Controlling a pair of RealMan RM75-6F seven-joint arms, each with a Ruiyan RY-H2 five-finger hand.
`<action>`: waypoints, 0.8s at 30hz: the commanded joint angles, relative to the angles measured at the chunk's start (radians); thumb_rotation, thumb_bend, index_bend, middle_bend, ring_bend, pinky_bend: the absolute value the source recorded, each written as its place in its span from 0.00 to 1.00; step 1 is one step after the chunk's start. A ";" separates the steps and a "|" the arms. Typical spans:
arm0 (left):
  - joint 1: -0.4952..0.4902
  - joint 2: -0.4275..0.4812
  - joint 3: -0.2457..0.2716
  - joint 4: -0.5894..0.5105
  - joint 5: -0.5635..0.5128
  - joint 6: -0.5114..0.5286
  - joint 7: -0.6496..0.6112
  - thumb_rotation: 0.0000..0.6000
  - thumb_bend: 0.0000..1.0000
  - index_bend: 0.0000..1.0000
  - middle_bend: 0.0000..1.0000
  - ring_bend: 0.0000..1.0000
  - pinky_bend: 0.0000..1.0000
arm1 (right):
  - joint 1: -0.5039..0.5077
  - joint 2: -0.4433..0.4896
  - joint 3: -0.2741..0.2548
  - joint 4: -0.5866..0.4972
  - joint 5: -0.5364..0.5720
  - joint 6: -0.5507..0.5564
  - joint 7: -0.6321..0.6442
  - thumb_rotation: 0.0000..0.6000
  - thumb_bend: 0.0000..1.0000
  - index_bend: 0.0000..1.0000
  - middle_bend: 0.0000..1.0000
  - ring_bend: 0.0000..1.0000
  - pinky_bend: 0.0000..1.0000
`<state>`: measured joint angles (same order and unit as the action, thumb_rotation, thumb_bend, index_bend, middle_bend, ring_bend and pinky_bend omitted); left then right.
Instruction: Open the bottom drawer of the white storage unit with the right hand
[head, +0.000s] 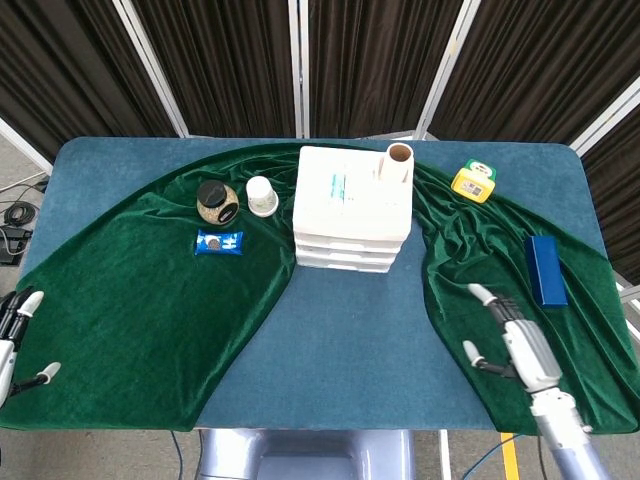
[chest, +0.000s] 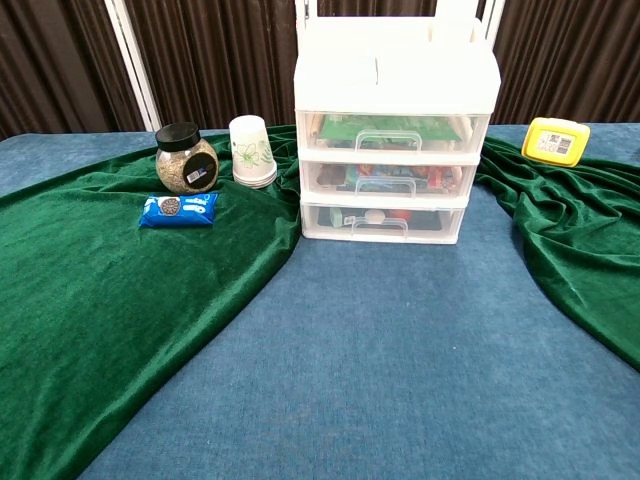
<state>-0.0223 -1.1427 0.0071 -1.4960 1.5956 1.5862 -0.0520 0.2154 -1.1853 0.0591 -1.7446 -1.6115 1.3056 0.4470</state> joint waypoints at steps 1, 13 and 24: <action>0.002 0.001 0.001 0.000 0.001 0.002 -0.004 1.00 0.12 0.00 0.00 0.00 0.00 | 0.101 -0.031 0.024 -0.089 0.080 -0.158 0.126 1.00 0.34 0.22 0.76 0.83 0.69; -0.004 0.012 -0.004 0.009 -0.007 -0.008 -0.062 1.00 0.12 0.00 0.00 0.00 0.00 | 0.295 -0.203 0.148 -0.085 0.471 -0.520 0.291 1.00 0.49 0.19 0.86 0.92 0.78; -0.005 0.027 -0.011 0.019 -0.016 -0.007 -0.110 1.00 0.12 0.00 0.00 0.00 0.00 | 0.372 -0.388 0.208 0.038 0.657 -0.588 0.296 1.00 0.52 0.17 0.86 0.92 0.78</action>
<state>-0.0265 -1.1163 -0.0047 -1.4773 1.5792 1.5799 -0.1602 0.5717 -1.5429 0.2513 -1.7347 -0.9823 0.7252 0.7415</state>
